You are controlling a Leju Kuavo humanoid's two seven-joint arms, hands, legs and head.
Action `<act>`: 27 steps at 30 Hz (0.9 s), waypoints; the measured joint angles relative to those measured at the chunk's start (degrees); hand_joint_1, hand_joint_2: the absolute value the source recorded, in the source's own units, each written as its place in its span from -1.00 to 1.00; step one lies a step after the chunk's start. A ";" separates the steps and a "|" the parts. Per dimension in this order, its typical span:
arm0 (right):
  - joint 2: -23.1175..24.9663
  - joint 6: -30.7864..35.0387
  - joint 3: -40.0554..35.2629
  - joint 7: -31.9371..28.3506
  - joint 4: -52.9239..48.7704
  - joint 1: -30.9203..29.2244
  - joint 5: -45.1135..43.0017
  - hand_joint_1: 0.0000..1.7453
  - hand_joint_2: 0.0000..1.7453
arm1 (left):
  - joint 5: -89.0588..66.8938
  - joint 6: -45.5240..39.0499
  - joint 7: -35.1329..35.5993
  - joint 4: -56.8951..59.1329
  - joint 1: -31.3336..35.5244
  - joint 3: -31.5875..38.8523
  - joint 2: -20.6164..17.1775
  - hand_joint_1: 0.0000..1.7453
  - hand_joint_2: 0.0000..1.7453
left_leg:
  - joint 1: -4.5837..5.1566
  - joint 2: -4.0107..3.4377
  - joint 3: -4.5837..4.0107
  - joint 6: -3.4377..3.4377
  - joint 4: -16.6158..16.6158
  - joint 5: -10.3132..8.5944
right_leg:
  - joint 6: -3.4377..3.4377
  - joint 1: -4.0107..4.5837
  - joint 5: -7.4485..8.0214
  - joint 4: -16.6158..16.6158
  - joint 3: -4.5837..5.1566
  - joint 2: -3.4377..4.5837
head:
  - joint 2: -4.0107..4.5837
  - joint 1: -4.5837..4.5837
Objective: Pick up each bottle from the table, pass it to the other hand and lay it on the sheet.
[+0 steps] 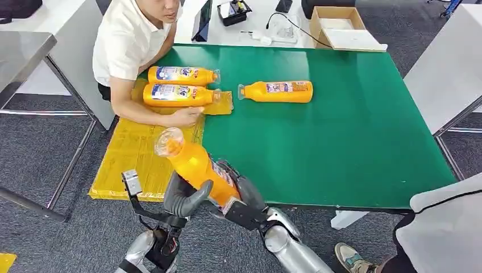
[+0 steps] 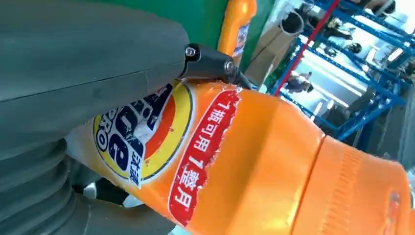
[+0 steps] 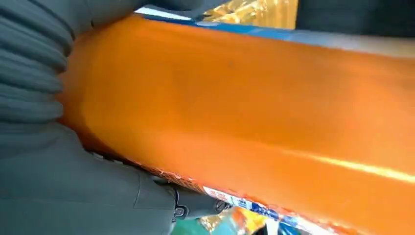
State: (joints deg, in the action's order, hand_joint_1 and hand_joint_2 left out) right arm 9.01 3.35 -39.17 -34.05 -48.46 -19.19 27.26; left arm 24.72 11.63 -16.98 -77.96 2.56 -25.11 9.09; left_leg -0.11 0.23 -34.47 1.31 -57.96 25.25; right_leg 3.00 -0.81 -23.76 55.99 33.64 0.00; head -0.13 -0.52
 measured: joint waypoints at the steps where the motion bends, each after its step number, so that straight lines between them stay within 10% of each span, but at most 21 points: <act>1: 0.00 0.55 0.00 -0.20 -1.09 0.98 0.07 -1.00 1.00 | -1.51 -0.75 -0.31 -0.35 -0.27 0.09 -0.15 1.00 1.00 | 0.00 0.00 -0.01 0.00 0.00 0.00 | 0.00 0.00 -0.01 0.00 0.01 0.00 | 0.00 0.00; 9: -0.96 20.40 1.82 2.65 -13.03 10.33 8.28 -1.00 1.00 | -14.91 -9.64 -0.17 -4.39 -1.87 6.19 -2.14 1.00 1.00 | -0.03 0.03 -0.08 -0.01 0.01 0.00 | -0.02 0.01 -0.02 0.00 0.09 -0.02 | 0.00 0.00; 10: -1.12 21.82 2.63 2.67 -14.74 11.84 7.93 -1.00 -1.00 | -16.77 -10.80 -0.02 -5.07 -2.32 7.30 -2.45 1.00 1.00 | -0.03 0.02 -0.08 -0.01 0.01 0.00 | -0.02 0.01 -0.02 0.00 0.09 -0.01 | 0.00 0.02; 27: -0.72 28.39 10.40 -0.81 -24.11 21.13 1.81 -1.00 -1.00 | -70.45 -35.36 5.36 -0.21 3.12 10.23 -5.68 1.00 1.00 | -0.02 0.03 -0.06 -0.04 0.01 -0.07 | -0.02 0.01 0.01 0.01 0.07 -0.01 | 0.00 0.02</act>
State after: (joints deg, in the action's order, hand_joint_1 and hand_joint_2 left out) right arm 8.28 31.74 -28.76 -34.86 -72.56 1.94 29.07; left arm -45.73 -23.74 -11.63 -78.17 5.68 -14.89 3.41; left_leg -0.13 0.26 -34.53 1.27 -57.94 25.18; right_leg 2.98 -0.80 -23.75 56.01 33.71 -0.01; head -0.13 -0.50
